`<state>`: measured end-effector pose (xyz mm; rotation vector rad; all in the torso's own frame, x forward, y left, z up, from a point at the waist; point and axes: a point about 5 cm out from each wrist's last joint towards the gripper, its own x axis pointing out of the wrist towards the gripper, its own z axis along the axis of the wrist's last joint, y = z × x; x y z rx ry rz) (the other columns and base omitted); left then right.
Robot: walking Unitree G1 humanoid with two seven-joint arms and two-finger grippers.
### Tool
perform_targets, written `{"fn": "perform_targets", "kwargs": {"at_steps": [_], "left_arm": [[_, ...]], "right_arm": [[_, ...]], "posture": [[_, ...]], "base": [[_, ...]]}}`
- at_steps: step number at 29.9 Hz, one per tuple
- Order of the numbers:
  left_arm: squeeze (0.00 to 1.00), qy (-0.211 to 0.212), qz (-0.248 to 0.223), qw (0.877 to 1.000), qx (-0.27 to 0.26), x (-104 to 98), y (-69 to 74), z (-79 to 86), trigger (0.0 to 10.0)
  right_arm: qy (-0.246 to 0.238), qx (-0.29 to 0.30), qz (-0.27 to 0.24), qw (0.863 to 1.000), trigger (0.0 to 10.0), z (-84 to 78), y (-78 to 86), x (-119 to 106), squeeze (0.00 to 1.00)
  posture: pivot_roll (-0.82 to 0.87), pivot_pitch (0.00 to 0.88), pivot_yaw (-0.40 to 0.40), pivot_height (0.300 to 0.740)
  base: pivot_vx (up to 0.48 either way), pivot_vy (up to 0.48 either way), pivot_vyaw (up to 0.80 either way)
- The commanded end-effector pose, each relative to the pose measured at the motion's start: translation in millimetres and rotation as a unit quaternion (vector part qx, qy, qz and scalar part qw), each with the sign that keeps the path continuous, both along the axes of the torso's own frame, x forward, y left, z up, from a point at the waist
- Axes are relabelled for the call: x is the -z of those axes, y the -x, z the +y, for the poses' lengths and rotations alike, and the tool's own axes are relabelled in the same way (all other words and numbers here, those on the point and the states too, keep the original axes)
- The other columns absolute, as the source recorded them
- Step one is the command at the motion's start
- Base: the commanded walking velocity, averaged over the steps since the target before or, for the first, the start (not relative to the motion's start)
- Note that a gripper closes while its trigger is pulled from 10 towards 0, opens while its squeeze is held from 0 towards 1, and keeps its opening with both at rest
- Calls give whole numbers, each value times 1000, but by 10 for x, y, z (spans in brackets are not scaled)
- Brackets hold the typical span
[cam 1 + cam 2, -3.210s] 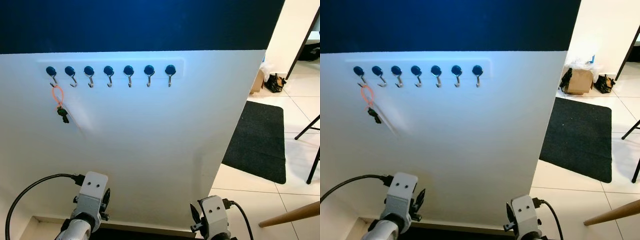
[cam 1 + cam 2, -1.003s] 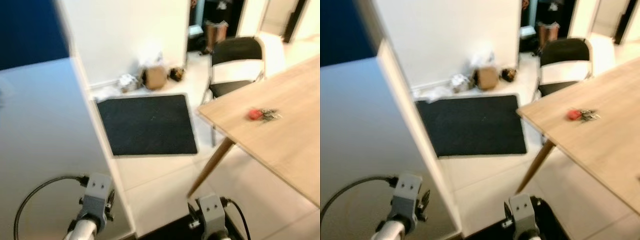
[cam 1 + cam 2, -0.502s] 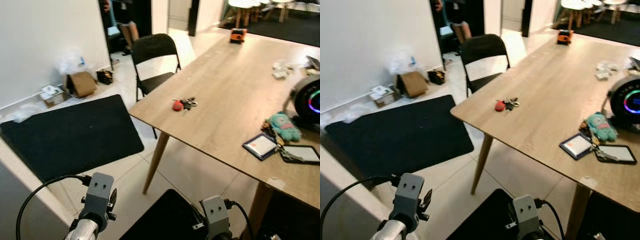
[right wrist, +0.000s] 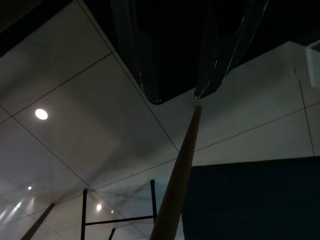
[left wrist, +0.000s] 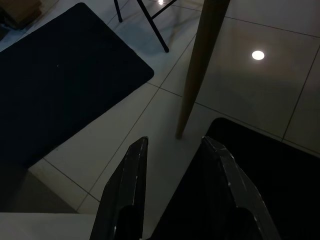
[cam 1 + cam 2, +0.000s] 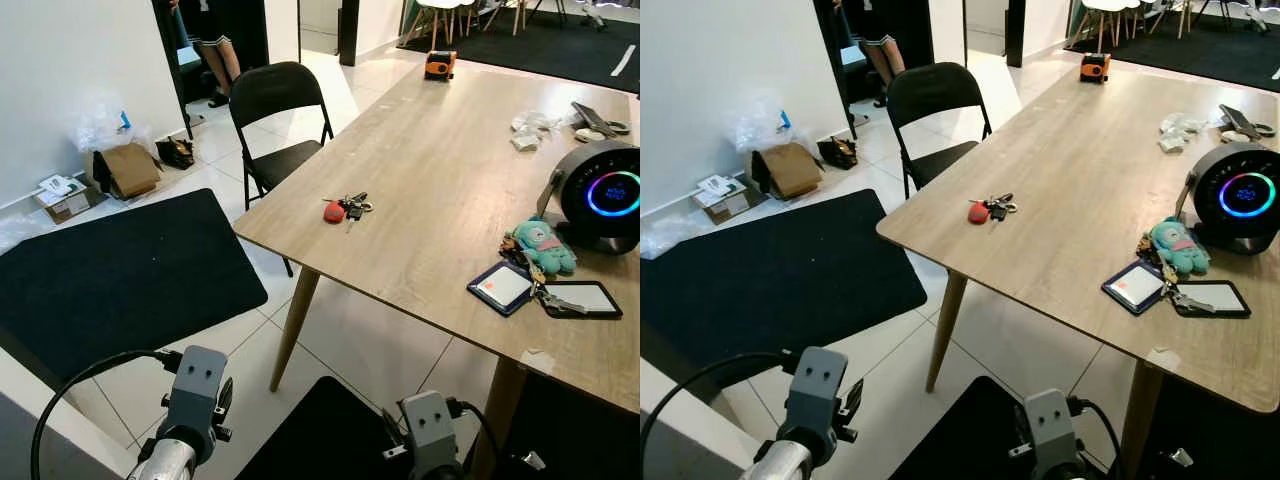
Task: Hang keys on a hook
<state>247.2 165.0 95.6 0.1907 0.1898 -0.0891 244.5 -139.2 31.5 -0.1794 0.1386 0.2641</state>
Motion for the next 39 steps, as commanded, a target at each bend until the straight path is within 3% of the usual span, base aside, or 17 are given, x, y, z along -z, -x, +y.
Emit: {"fn": "perform_targets", "kwargs": {"at_steps": [1,39], "left_arm": [[0,-6,10,1000,-2,41,39,11,10000],[0,-10,8,1000,-4,34,13,41,10000]], "right_arm": [[1,0,11,1000,10000,-4,42,43,0],[3,-6,8,1000,10000,41,10,42,0]], "posture": [[94,180,73,740],[103,175,76,740]], "base": [[0,0,0],[0,0,61]]}}
